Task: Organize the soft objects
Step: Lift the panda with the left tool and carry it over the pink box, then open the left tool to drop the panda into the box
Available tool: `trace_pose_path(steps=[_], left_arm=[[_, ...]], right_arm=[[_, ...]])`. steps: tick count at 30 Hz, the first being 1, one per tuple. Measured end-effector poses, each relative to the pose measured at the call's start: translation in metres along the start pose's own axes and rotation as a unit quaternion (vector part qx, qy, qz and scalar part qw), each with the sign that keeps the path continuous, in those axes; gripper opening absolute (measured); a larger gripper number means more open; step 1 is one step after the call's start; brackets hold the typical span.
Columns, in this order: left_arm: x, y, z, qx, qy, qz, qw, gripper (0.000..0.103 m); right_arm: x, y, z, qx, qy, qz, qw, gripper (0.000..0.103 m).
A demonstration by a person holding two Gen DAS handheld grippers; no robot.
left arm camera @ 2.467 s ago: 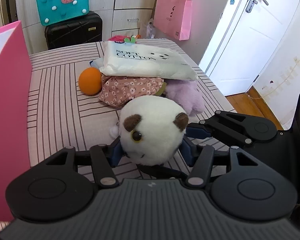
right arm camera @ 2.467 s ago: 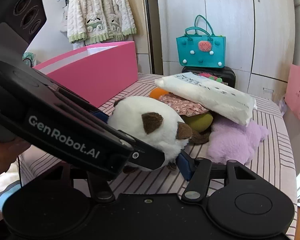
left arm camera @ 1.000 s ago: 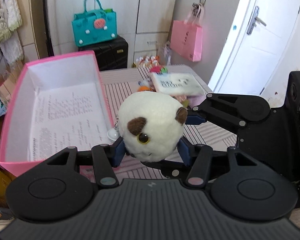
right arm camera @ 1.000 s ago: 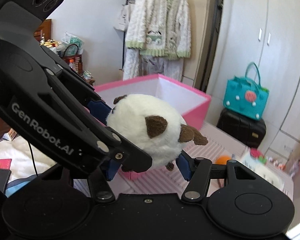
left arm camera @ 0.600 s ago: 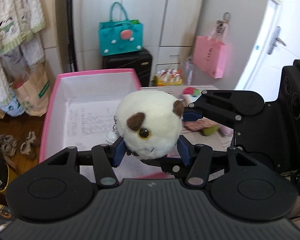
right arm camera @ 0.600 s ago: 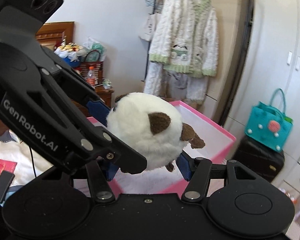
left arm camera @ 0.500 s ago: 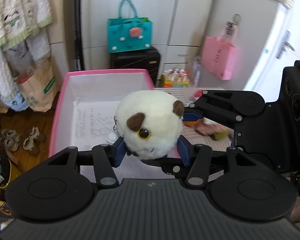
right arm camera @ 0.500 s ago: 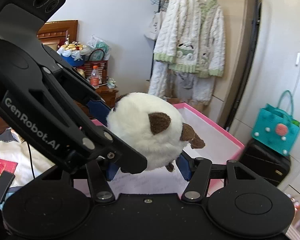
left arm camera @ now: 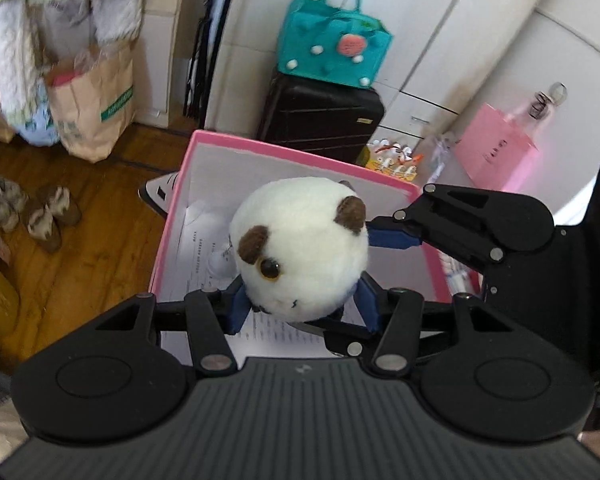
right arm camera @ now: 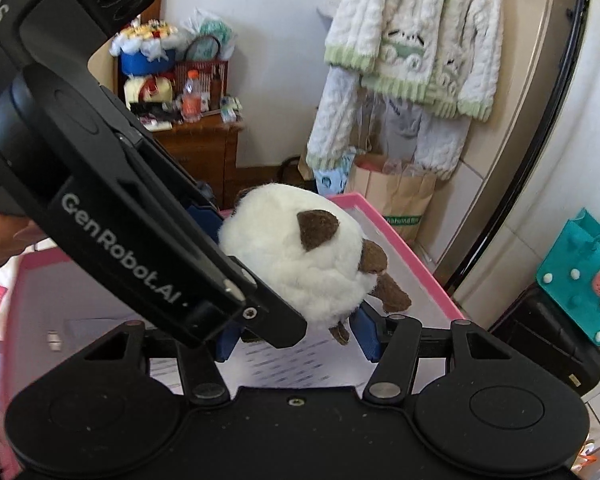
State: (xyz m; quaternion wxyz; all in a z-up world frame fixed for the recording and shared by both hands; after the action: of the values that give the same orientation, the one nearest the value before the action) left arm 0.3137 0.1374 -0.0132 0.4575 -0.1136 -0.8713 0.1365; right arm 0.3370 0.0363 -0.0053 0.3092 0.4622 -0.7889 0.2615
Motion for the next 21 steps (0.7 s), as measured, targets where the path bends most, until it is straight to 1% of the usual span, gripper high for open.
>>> trace_pose_path(steps=[2, 3, 4, 5, 7, 9, 16, 19, 21], left_arm=[[-0.014, 0.009, -0.005, 0.018, 0.014, 0.001, 0.9997, 0.052], [-0.018, 0.012, -0.006, 0.025, 0.017, 0.001, 0.9995, 0.052], [-0.02, 0.013, -0.008, 0.016, 0.01, -0.008, 0.9998, 0.052], [-0.023, 0.013, -0.009, 0.014, 0.01, -0.012, 0.9998, 0.052], [-0.025, 0.012, -0.01, 0.006, 0.009, -0.023, 0.9997, 0.052], [-0.027, 0.009, -0.012, -0.01, 0.018, -0.037, 0.9991, 0.052], [-0.035, 0.001, -0.022, -0.046, 0.031, -0.069, 0.9961, 0.051], [-0.032, -0.001, -0.023, -0.055, 0.035, -0.075, 0.995, 0.051], [-0.031, 0.001, -0.025, -0.053, 0.037, -0.079, 0.9948, 0.051]], right_arm=[[-0.015, -0.007, -0.001, -0.002, 0.015, -0.008, 1.0, 0.062], [-0.021, -0.01, -0.001, -0.001, 0.022, -0.01, 1.0, 0.06], [-0.027, -0.011, -0.001, 0.003, 0.031, -0.009, 0.999, 0.058], [-0.032, -0.013, -0.001, 0.008, 0.042, -0.007, 0.999, 0.053], [-0.038, -0.017, -0.001, 0.005, 0.055, -0.016, 0.998, 0.051], [-0.039, -0.021, 0.0, -0.005, 0.055, -0.029, 0.998, 0.051], [-0.042, -0.028, 0.003, -0.016, 0.064, -0.032, 0.997, 0.048], [-0.042, -0.027, 0.001, -0.002, 0.065, -0.029, 0.997, 0.048], [-0.044, -0.028, -0.001, -0.002, 0.069, -0.032, 0.997, 0.048]])
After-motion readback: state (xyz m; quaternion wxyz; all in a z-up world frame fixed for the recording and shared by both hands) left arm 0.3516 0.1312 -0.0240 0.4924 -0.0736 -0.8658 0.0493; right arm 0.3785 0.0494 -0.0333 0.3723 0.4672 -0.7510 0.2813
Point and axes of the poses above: each gripper's, at about its wrist camera, not at the fingertips, and x roughly against the way its jaws point, y to its left, z to its underside, the point moved 4 cm from there along -x, roughly the way its jaws point, and after that the axes turned 3 degrees about y, right-handed, at the moved point
